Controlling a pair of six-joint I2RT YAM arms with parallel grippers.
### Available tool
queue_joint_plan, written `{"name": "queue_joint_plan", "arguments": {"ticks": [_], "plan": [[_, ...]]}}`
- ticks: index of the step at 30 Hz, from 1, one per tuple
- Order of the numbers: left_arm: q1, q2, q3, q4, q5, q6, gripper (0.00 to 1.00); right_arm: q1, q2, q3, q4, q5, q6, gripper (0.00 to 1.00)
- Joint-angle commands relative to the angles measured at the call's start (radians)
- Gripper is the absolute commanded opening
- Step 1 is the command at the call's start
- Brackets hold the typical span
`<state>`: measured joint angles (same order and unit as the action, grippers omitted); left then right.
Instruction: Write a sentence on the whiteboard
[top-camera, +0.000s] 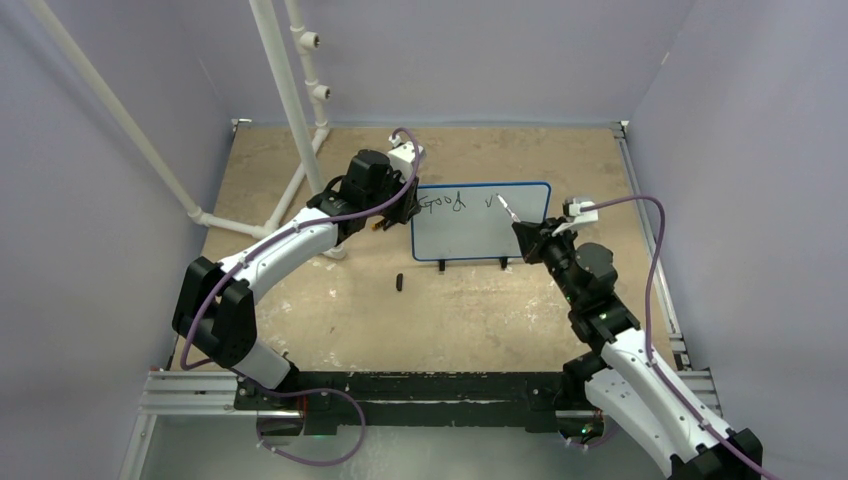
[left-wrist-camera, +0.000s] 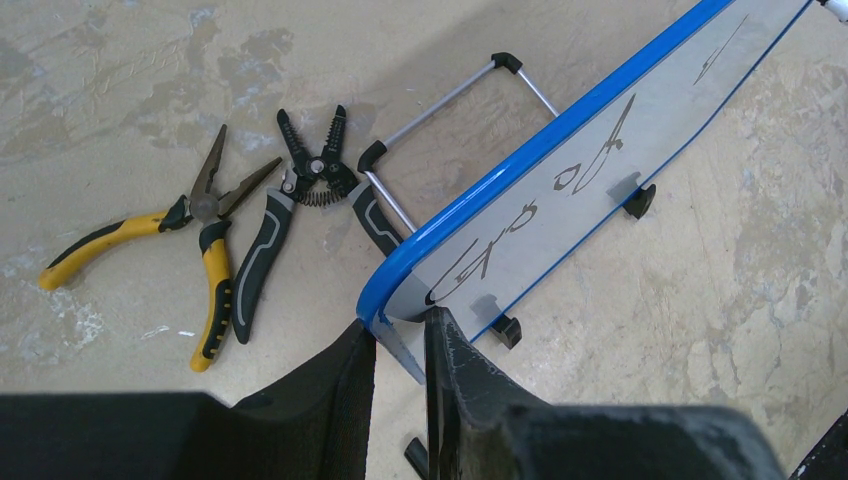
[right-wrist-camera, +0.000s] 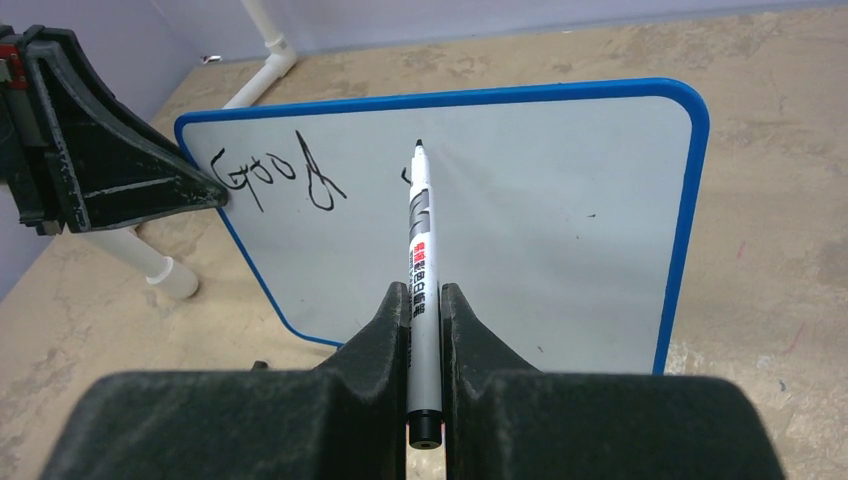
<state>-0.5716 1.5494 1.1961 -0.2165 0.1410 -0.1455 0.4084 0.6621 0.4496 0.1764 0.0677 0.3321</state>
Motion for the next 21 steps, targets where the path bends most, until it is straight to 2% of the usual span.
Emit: {"name": "queue_joint_plan", "arguments": {"ticks": [1, 21], "plan": [[0.003, 0.015, -0.008, 0.006, -0.043, 0.023, 0.13, 0.0, 0.012, 0.003, 0.006, 0.037, 0.013, 0.0], [0.003, 0.015, -0.007, 0.008, -0.04, 0.023, 0.11, 0.001, 0.05, 0.008, -0.003, 0.046, 0.024, 0.0]]}}
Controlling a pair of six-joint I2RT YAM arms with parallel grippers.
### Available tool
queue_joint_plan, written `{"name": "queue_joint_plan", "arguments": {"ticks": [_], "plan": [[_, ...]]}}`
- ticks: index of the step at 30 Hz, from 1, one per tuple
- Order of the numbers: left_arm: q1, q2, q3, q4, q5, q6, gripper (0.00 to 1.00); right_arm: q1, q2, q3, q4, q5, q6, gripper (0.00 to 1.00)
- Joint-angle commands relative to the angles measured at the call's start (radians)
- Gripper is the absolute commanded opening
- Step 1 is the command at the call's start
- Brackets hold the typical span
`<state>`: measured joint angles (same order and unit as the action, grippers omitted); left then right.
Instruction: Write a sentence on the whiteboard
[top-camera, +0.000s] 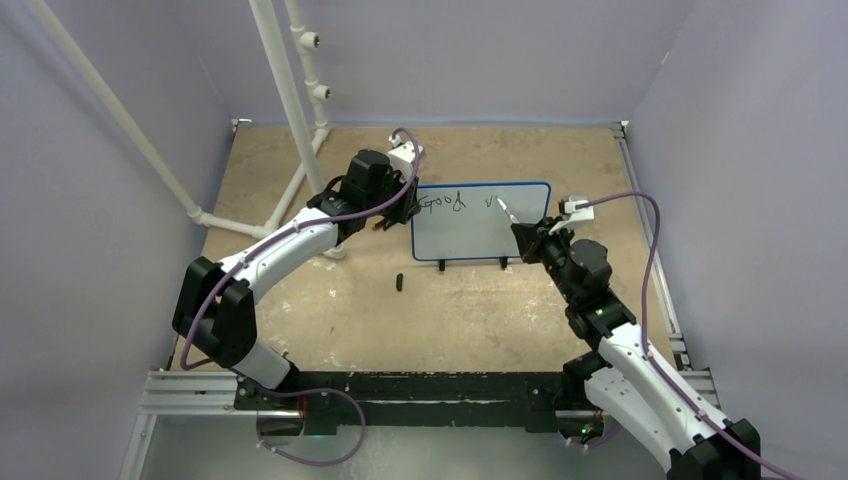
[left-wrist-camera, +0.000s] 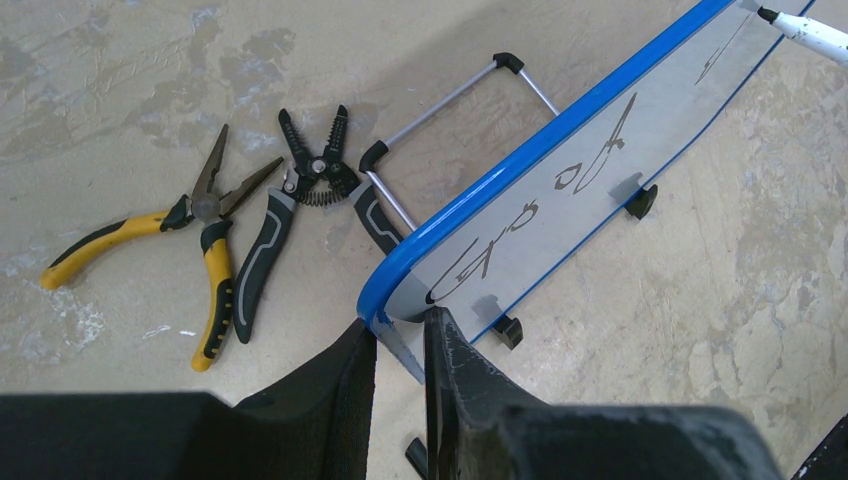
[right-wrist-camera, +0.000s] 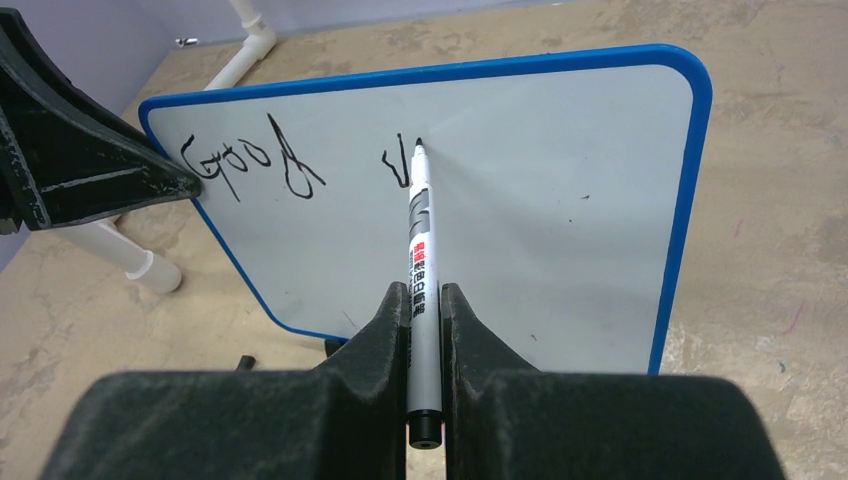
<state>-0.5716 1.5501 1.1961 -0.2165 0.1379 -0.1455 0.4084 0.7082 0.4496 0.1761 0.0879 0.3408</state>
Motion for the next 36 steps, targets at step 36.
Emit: {"name": "queue_joint_plan", "arguments": {"ticks": [36], "plan": [[0.004, 0.008, -0.005, 0.002, -0.041, 0.021, 0.1, 0.001, -0.064, 0.018, -0.01, -0.003, 0.05, 0.0]]}}
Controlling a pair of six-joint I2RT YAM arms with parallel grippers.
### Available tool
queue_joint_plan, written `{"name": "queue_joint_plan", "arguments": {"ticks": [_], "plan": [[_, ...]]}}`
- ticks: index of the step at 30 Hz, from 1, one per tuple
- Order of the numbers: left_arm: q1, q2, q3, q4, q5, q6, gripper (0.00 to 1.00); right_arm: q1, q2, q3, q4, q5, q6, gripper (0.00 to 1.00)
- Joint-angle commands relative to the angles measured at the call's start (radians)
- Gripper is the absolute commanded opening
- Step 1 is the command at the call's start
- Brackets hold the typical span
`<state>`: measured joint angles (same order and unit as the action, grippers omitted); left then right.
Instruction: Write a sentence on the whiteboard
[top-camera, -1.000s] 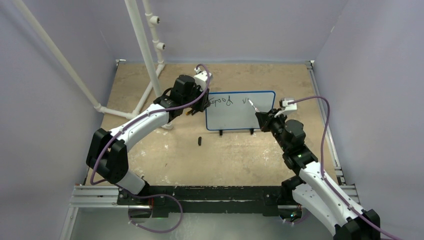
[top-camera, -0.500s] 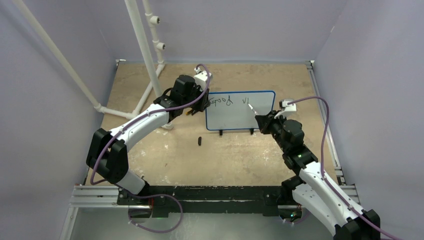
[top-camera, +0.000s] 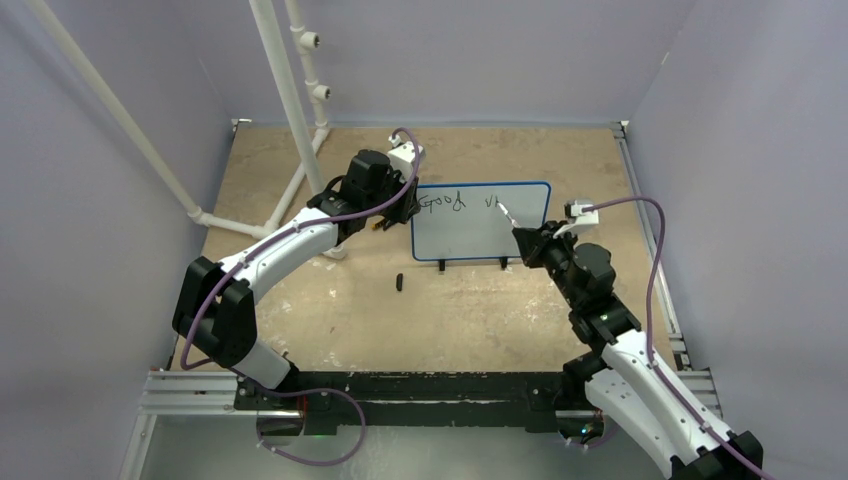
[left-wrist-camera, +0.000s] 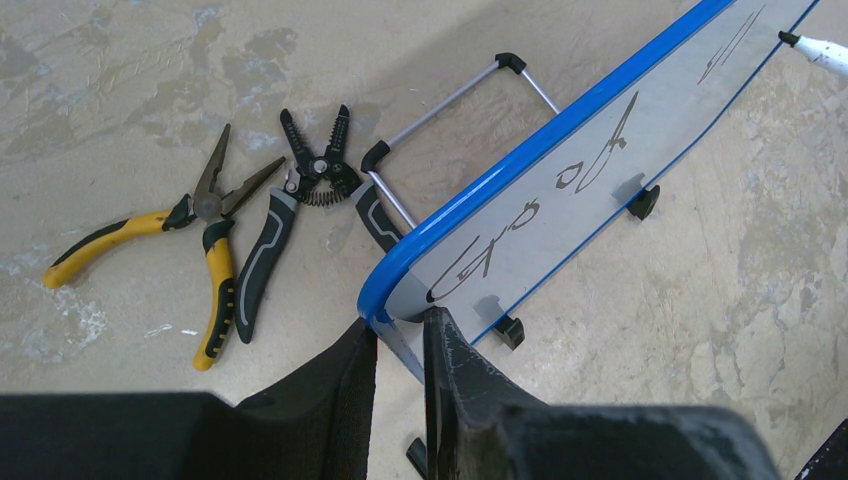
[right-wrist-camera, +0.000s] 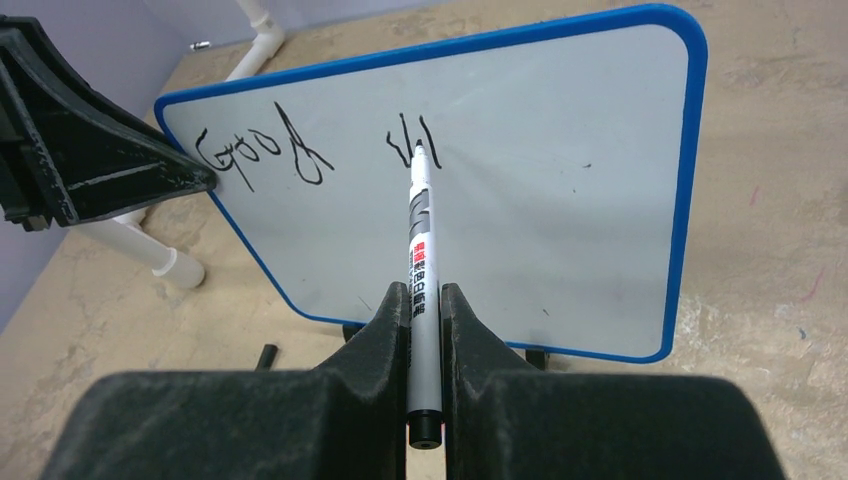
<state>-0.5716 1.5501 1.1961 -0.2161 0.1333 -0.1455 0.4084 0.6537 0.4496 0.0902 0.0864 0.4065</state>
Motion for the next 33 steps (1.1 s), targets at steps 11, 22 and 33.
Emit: {"name": "queue_joint_plan", "arguments": {"ticks": [11, 22, 33], "plan": [[0.003, 0.01, -0.006, 0.002, -0.035, 0.021, 0.09, 0.001, 0.048, 0.024, 0.19, 0.006, -0.015, 0.0], [0.003, 0.01, -0.004, 0.001, -0.038, 0.022, 0.09, 0.001, 0.073, 0.024, 0.195, 0.039, -0.002, 0.0], [0.003, 0.013, -0.003, 0.0, -0.04, 0.022, 0.09, 0.001, 0.05, 0.006, 0.175, 0.041, 0.005, 0.0]]}}
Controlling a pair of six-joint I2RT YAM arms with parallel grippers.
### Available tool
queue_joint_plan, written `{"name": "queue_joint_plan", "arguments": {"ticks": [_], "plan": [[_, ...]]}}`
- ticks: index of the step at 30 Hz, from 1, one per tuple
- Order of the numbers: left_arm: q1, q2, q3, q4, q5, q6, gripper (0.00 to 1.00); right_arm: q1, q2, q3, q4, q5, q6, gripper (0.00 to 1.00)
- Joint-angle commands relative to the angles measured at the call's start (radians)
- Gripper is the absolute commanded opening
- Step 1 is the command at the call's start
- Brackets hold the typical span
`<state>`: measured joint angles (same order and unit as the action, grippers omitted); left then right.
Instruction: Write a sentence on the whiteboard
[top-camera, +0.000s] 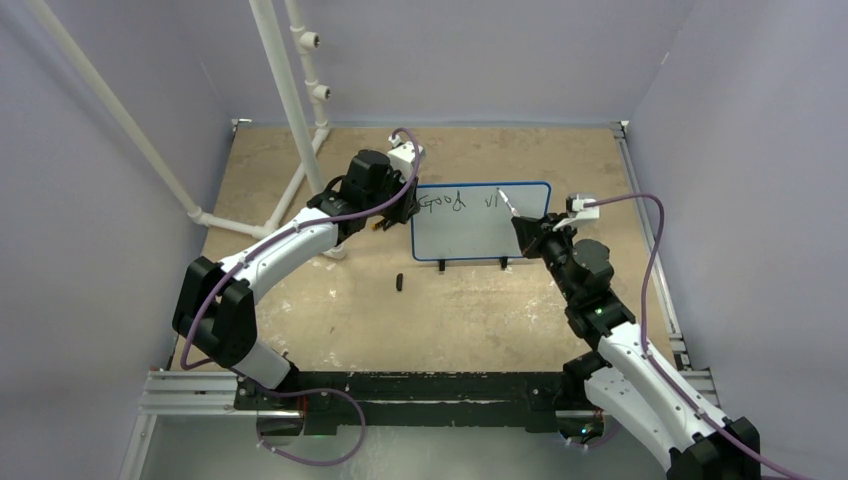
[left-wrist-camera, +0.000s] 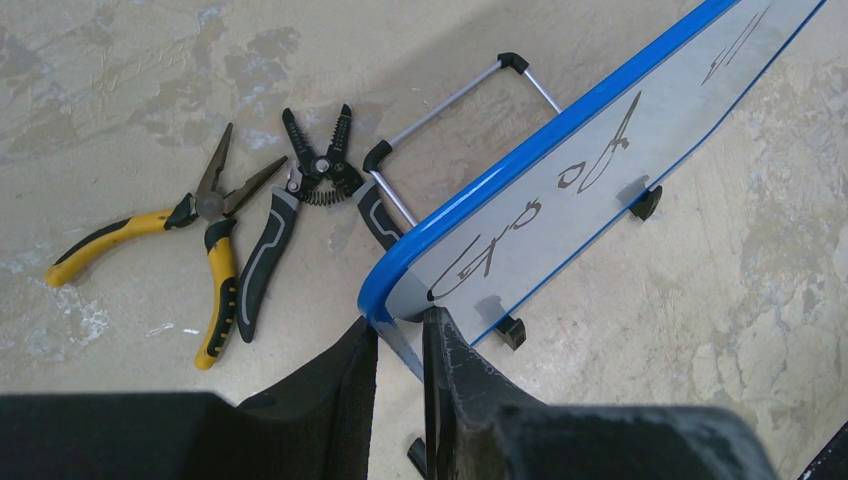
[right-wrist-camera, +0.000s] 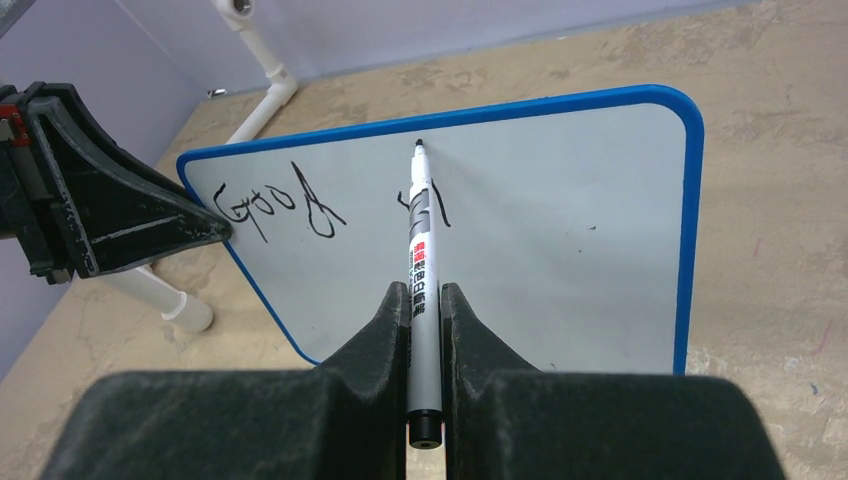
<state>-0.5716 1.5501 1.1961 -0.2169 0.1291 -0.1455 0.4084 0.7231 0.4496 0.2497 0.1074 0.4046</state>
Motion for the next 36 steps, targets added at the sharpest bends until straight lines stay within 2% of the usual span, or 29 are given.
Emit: {"name": "queue_joint_plan", "arguments": {"ticks": [1, 36], "plan": [[0.003, 0.014, -0.004, 0.001, -0.036, 0.022, 0.09, 0.001, -0.019, 0.006, 0.013, 0.021, 0.007, 0.0], [0.003, 0.015, -0.004, -0.001, -0.034, 0.022, 0.08, 0.001, 0.014, 0.015, 0.017, 0.033, 0.007, 0.0]]}}
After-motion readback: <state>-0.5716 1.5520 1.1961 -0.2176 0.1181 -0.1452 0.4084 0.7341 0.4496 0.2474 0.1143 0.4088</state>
